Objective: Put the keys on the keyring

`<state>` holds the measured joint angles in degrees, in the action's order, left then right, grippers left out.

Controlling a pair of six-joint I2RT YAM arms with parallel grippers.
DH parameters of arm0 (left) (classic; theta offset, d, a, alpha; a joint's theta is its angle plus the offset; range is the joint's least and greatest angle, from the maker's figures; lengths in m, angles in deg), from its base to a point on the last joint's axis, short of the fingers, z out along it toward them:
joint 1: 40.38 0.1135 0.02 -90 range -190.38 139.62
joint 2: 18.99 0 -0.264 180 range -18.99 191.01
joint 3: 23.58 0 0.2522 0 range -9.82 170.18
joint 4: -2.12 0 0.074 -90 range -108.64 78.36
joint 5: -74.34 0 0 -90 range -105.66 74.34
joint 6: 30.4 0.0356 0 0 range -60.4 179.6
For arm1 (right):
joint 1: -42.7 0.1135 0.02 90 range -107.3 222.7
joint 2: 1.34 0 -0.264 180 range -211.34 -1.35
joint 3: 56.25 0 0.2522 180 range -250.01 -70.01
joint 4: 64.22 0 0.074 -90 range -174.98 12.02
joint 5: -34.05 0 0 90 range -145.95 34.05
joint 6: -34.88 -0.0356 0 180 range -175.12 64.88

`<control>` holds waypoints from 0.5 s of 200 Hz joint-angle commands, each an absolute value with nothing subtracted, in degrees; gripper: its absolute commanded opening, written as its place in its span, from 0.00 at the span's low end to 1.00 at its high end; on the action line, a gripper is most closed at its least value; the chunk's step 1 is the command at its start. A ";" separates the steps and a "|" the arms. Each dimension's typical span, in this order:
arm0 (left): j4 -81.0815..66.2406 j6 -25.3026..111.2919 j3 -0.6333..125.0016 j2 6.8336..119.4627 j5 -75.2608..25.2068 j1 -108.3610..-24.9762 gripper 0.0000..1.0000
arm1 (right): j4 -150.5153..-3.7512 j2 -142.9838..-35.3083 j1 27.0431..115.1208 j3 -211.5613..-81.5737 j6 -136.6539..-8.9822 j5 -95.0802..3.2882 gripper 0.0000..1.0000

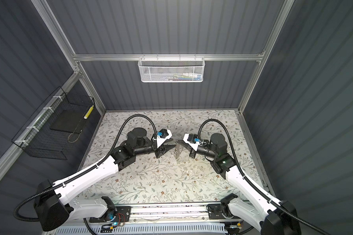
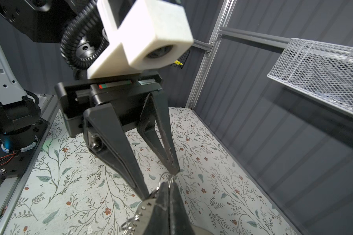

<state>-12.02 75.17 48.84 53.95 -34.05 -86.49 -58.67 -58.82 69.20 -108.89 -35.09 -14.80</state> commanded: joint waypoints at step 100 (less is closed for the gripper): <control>-22.27 77.07 57.06 55.53 -39.01 -85.65 0.21 | -56.02 -57.51 69.04 -107.70 -34.56 -12.53 0.00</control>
<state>-19.56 76.03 54.83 54.39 -35.53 -86.40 -58.24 -58.51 69.20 -108.01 -35.00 -14.06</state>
